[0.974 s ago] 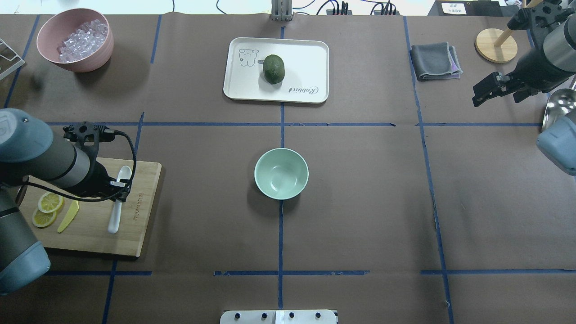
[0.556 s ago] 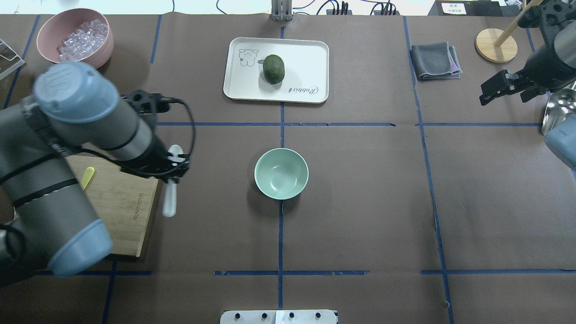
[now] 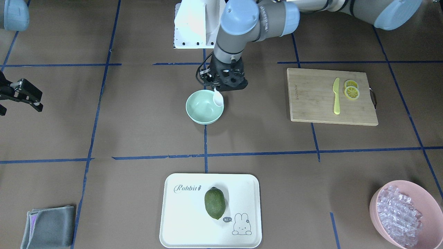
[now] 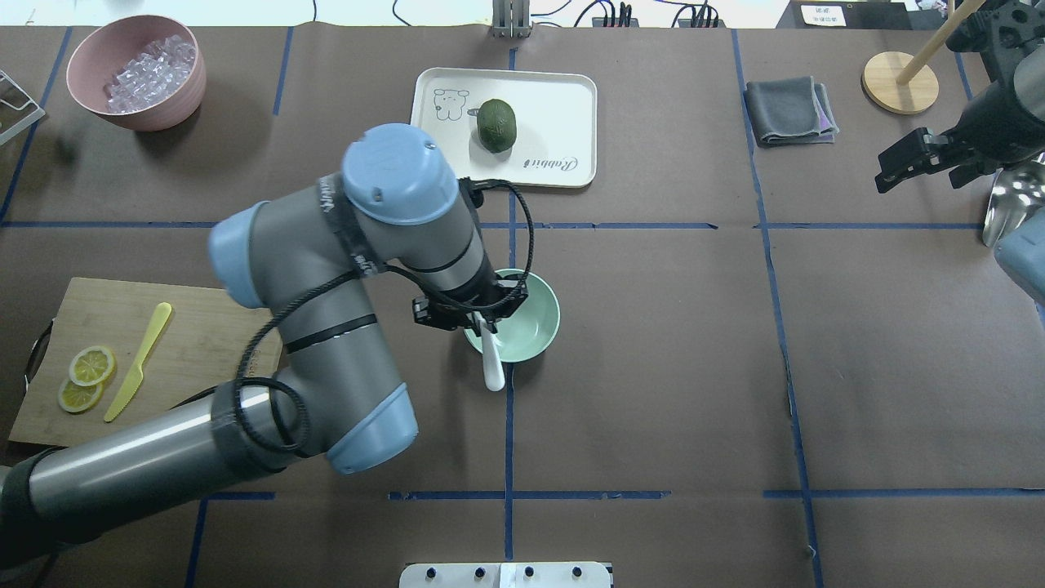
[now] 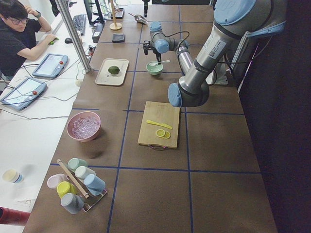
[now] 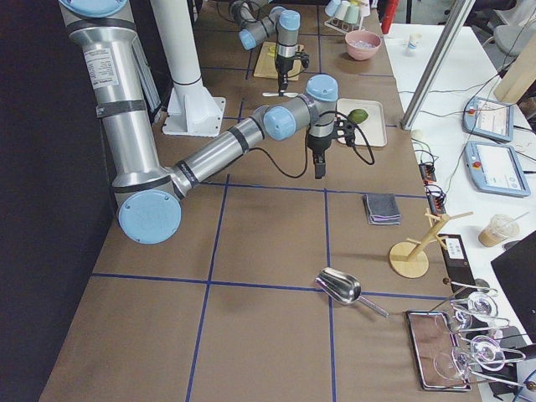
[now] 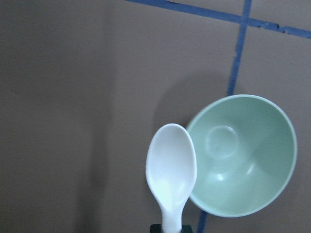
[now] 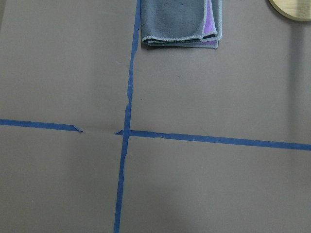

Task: Place spoon in bowl
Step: 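Lift the white spoon with the left gripper and carry it over the bowl, then lower the spoon into the green bowl and open the left gripper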

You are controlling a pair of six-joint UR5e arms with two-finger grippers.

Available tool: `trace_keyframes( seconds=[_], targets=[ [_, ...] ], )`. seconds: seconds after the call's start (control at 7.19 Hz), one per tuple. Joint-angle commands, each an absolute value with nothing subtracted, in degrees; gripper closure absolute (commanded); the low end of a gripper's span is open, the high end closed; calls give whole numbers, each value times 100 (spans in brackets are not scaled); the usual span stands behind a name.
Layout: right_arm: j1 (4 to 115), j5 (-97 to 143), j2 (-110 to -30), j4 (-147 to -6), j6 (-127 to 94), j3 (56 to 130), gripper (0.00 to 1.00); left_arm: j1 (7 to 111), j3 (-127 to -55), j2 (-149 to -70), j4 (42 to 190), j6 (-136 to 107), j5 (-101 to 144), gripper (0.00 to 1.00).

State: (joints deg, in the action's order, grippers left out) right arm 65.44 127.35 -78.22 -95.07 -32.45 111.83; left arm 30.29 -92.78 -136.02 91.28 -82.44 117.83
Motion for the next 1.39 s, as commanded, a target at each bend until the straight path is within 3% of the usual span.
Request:
trace_keyframes(
  seconds=[0.0,0.28,0.42,0.56,1.11,1.25],
  targets=[
    [6557,12735,-7822,-9501,-3252,11188,0,2953,-8991,-13737,9316,-8323,11777,100],
    [6565,12735,-7822,-9501,-3252,11188,0,2953,-8991,-13746,9316,-8323,11777,98],
    [6574,12727,-7814,-9501,-3252,11188,0,2953,-8991,-13781,9316,-8332,11777,57],
    [6574,12735,-7813,-9501,-3261,11188,0,2953,-9009,-13781,9316,-8297,11769,1],
    [6600,12744,-7822,-9501,-3252,11180,0,2971,-9131,-13737,9255,-8271,11786,0],
    [6670,12744,-7848,-9510,-3104,11171,0,3153,-9515,-13537,9046,-8140,11821,0]
  ],
)
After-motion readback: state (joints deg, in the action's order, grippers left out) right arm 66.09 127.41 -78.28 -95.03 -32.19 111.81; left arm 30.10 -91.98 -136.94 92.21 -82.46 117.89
